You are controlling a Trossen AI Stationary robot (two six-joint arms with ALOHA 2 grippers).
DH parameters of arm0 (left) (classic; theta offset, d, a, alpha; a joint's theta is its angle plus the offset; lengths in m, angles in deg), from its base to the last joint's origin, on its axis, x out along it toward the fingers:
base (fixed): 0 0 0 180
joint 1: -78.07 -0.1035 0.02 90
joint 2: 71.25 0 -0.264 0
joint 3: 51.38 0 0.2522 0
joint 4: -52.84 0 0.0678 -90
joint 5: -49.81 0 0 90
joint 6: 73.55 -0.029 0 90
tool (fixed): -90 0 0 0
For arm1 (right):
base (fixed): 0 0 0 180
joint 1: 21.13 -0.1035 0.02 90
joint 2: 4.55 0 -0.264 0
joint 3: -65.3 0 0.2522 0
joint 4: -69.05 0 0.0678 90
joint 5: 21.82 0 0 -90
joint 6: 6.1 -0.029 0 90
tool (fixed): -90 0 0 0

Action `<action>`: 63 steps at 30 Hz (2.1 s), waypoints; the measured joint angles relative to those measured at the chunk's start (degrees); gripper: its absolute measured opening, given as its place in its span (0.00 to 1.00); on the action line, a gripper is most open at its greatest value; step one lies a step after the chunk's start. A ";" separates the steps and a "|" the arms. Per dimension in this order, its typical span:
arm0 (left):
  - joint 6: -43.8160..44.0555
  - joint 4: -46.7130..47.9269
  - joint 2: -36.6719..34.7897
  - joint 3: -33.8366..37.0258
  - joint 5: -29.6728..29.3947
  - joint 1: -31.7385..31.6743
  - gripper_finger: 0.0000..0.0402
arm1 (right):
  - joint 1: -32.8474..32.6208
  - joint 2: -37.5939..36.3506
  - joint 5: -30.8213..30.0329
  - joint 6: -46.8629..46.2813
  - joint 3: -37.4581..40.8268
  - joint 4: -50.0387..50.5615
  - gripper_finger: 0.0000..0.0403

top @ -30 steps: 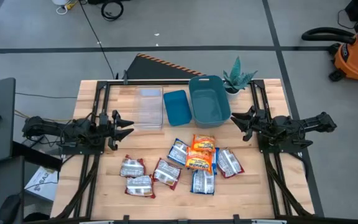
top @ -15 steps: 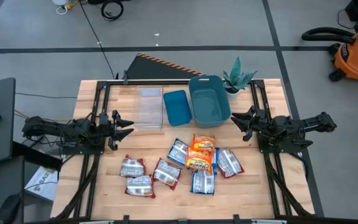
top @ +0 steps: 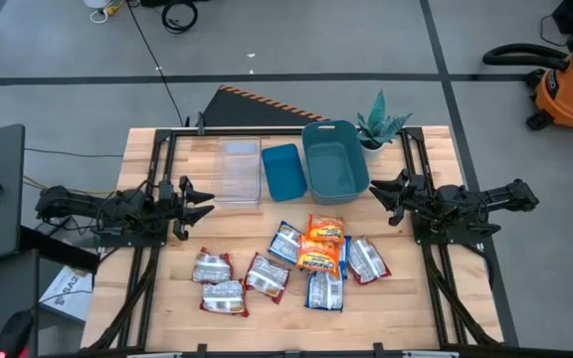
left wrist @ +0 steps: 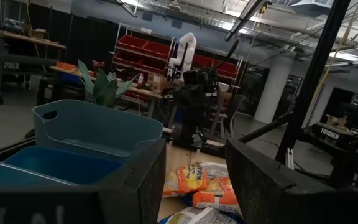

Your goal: Sort Maruchan noodles

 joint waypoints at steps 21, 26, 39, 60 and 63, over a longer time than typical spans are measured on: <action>0.00 0.00 -0.02 0.00 0.02 0.00 0.43 | -0.02 0.01 -0.01 2.69 0.02 0.00 0.31; 4.62 -2.35 0.00 0.00 -0.01 0.02 0.43 | -0.01 0.01 -0.01 3.88 0.01 -0.02 0.31; 1.60 -5.07 0.00 -0.07 0.01 -0.04 0.43 | 0.02 -0.01 -0.36 5.12 0.00 -10.31 0.31; 2.78 -4.65 1.24 -0.07 -2.94 -0.04 0.43 | -0.20 41.29 10.33 -2.10 -24.45 19.43 0.31; 4.80 -1.40 3.45 -1.87 -4.22 -0.04 0.43 | -1.14 49.82 12.13 -1.66 -29.66 25.79 0.31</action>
